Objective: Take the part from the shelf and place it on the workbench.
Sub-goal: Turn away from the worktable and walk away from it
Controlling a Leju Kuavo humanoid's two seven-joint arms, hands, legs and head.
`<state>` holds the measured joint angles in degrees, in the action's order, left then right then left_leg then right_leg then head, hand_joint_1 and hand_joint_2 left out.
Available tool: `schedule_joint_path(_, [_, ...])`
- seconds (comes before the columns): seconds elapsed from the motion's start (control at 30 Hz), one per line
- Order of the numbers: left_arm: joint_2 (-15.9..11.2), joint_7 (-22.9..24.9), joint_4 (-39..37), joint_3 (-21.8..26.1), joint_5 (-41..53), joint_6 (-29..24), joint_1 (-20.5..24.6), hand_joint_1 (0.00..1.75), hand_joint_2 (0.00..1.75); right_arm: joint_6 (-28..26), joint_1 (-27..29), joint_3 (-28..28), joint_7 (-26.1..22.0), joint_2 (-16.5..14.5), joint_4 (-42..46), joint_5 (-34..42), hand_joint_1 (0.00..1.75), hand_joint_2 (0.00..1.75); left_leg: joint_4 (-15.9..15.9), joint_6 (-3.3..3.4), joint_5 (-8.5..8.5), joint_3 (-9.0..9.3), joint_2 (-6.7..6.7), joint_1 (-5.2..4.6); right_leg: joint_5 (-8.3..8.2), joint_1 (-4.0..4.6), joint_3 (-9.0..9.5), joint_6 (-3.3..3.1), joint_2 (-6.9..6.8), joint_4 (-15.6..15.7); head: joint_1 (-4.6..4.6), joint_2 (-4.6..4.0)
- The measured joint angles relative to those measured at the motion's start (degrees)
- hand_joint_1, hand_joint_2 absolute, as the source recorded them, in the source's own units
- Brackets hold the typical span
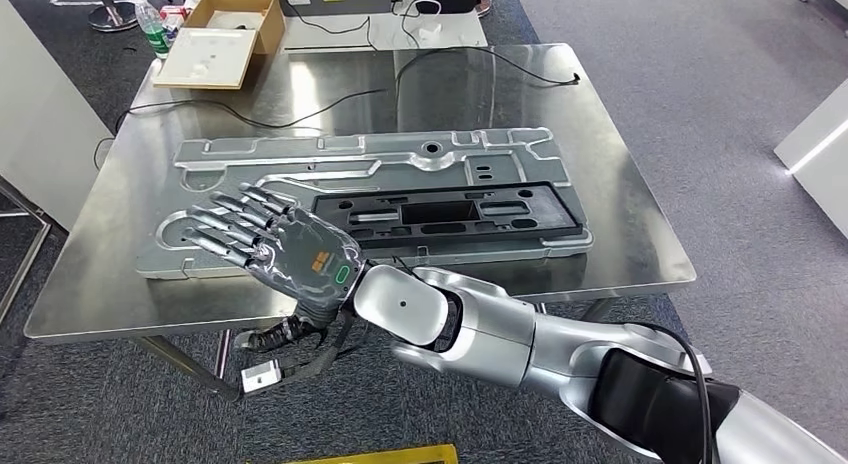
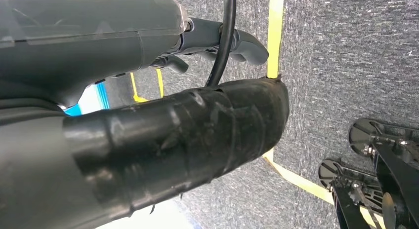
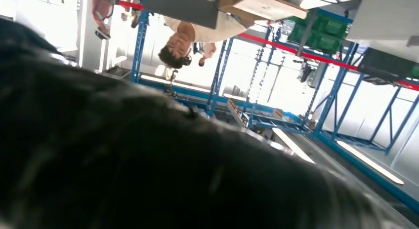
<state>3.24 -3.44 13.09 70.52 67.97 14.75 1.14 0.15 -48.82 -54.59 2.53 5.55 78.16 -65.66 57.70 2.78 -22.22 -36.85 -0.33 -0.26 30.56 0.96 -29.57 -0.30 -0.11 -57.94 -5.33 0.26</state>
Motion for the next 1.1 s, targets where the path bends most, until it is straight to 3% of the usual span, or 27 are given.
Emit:
schedule_joint_path(0.07, [0.0,0.0,0.0,0.0,0.1,0.0,0.0,0.00,0.00,-0.4,0.1,-0.2,0.0,0.3,0.4,0.0,0.00,0.00,-0.3,0.23,0.21,0.44,0.15,0.24,3.00,-0.17,-1.57,0.45,0.05,-4.3,-0.01,0.00])
schedule_joint_path(0.13, [0.0,0.0,0.0,0.0,0.2,0.0,0.0,0.00,0.00,-0.5,0.3,-0.4,0.1,0.6,0.5,0.0,0.00,0.00,-0.3,0.29,0.17,0.42,0.19,0.21,6.83,-0.54,-5.23,0.79,0.08,-11.8,-0.01,0.00])
schedule_joint_path(0.17, [0.0,-0.1,0.0,0.0,0.3,0.0,0.0,0.00,0.00,-0.5,0.5,-0.6,0.1,0.7,0.5,0.1,0.00,0.00,-0.2,0.29,0.16,0.33,0.19,0.20,7.62,-0.73,-6.71,0.93,0.08,-14.5,-0.01,0.00])
schedule_joint_path(0.2, [0.0,-0.1,0.0,0.0,0.4,0.0,0.0,0.00,0.00,-0.4,0.6,-0.8,0.2,0.9,0.5,0.1,0.00,0.00,-0.1,0.28,0.15,0.24,0.19,0.19,7.19,-0.86,-7.31,1.00,0.07,-15.4,-0.01,0.00])
schedule_joint_path(0.23, [0.0,-0.1,0.0,0.0,0.4,0.0,0.0,0.00,0.00,-0.4,0.7,-1.0,0.3,1.0,0.5,0.2,0.00,0.00,0.0,0.27,0.15,0.15,0.18,0.18,5.63,-0.96,-6.75,0.97,0.07,-14.0,-0.01,0.00])
schedule_joint_path(0.33, [0.0,-0.2,0.0,0.0,0.5,0.0,0.0,0.00,0.00,-0.4,0.7,-1.1,0.4,1.2,0.9,0.5,0.00,0.00,0.4,-0.01,0.26,-0.03,0.13,0.11,-0.07,-0.79,-1.57,0.22,0.05,-3.2,-0.01,0.00])
schedule_joint_path(0.37, [0.0,-0.3,0.0,0.0,0.5,0.1,0.0,0.00,0.00,-0.4,0.7,-1.1,0.5,1.2,1.0,0.5,0.00,0.00,0.5,-0.29,0.41,-0.04,0.12,0.10,-1.00,-0.61,-0.63,-0.09,0.04,-1.1,-0.01,0.00])
schedule_joint_path(0.43, [0.0,-0.3,-0.1,0.1,0.5,0.1,0.0,0.00,0.00,-0.4,0.6,-1.1,0.5,1.3,1.3,0.6,0.00,0.00,0.2,-1.11,0.95,-0.07,0.10,0.14,-1.84,-0.30,-0.66,-0.59,0.06,-0.5,-0.03,0.00])
schedule_joint_path(0.5, [0.0,-0.3,-0.1,0.1,0.5,0.1,-0.1,0.00,0.00,-0.4,0.5,-1.1,0.5,1.3,1.4,0.6,0.00,0.00,0.5,-1.94,0.69,-0.40,0.08,0.20,-2.71,-0.65,-0.92,-1.31,-0.07,0.3,-0.02,0.00])
schedule_joint_path(0.57, [-0.1,-0.3,-0.1,0.1,0.5,0.1,-0.1,0.00,0.00,-0.4,0.5,-1.1,0.5,1.3,1.4,0.6,0.00,0.00,3.7,-2.66,-2.81,-1.64,0.04,0.35,-3.93,-1.07,-1.59,-2.05,-0.40,0.9,0.01,0.00])
schedule_joint_path(0.63, [-0.1,-0.2,-0.2,0.1,0.5,0.0,-0.1,0.00,0.00,-0.4,0.7,-1.2,0.5,1.4,1.4,0.6,0.00,0.00,10.6,-3.39,-8.05,-3.61,0.02,0.70,-4.85,-1.06,-2.80,-2.31,-0.86,0.9,0.03,0.00])
schedule_joint_path(0.67, [-0.1,-0.1,-0.2,0.1,0.5,0.0,-0.1,0.00,0.00,-0.4,0.9,-1.2,0.5,1.4,1.4,0.6,0.00,0.00,13.7,-3.74,-9.69,-4.23,0.04,0.89,-5.27,-1.08,-3.44,-2.25,-1.16,0.8,0.03,0.00])
schedule_joint_path(0.7, [-0.1,-0.1,-0.2,0.1,0.5,0.1,-0.1,0.00,0.00,-0.4,1.0,-1.3,0.5,1.4,1.4,0.6,0.00,0.00,15.3,-4.06,-10.15,-4.08,0.08,1.09,-5.65,-1.14,-4.10,-2.13,-1.52,0.6,0.03,0.00])
schedule_joint_path(0.73, [-0.2,-0.2,-0.2,0.1,0.5,0.1,-0.1,0.00,0.00,-0.4,1.0,-1.3,0.6,1.4,1.4,0.6,0.00,0.44,14.8,-4.35,-9.46,-2.91,0.21,1.30,-5.96,-1.25,-4.78,-1.95,-1.93,0.3,0.04,0.00])
schedule_joint_path(0.8, [-0.2,-0.2,-0.2,0.2,0.5,0.2,0.0,0.00,0.00,-0.4,1.0,-1.4,0.6,1.5,1.4,0.6,0.00,1.31,8.6,-4.90,-7.13,1.94,1.31,1.67,-6.34,-1.51,-6.12,-1.52,-2.83,-0.7,0.04,0.00])
schedule_joint_path(0.83, [-0.2,-0.2,-0.2,0.3,0.5,0.2,0.1,0.00,0.00,-0.4,1.0,-1.4,0.7,1.6,1.5,0.6,0.00,1.75,5.2,-4.87,-6.47,4.23,2.12,1.58,-6.48,-1.52,-6.71,-1.24,-3.25,-1.3,0.03,0.01])
schedule_joint_path(0.9, [-0.2,-0.2,-0.2,0.4,0.5,0.2,0.2,0.00,0.00,-0.4,1.0,-1.5,0.7,1.7,1.7,0.6,0.00,1.75,1.6,-4.09,-6.43,6.07,3.03,1.24,-6.78,-1.29,-7.29,-0.62,-4.09,-1.9,0.00,0.01])
schedule_joint_path(1.0, [-0.3,-0.4,-0.3,0.5,0.6,0.2,0.1,0.00,0.00,-0.2,0.9,-1.6,0.7,2.0,1.9,0.7,0.00,1.75,1.3,-2.17,-5.62,5.09,2.00,1.10,-6.97,-1.22,-7.55,0.47,-4.73,-2.2,-0.04,0.01])
schedule_joint_path(1.03, [-0.3,-0.4,-0.3,0.6,0.6,0.3,0.1,0.00,0.00,-0.2,0.9,-1.7,0.7,2.1,1.9,0.7,0.00,1.75,1.1,-1.58,-5.04,4.65,1.63,1.13,-5.71,-1.34,-7.95,0.83,-4.02,-3.2,-0.04,-0.01])
schedule_joint_path(1.1, [-0.3,-0.5,-0.4,0.7,0.6,0.3,0.1,0.00,0.00,-0.1,0.9,-1.7,0.7,2.4,1.9,0.7,0.00,1.75,1.0,-0.68,-3.68,3.42,0.92,1.13,-0.46,-1.56,-9.48,1.29,-1.69,-7.9,-0.03,-0.01])
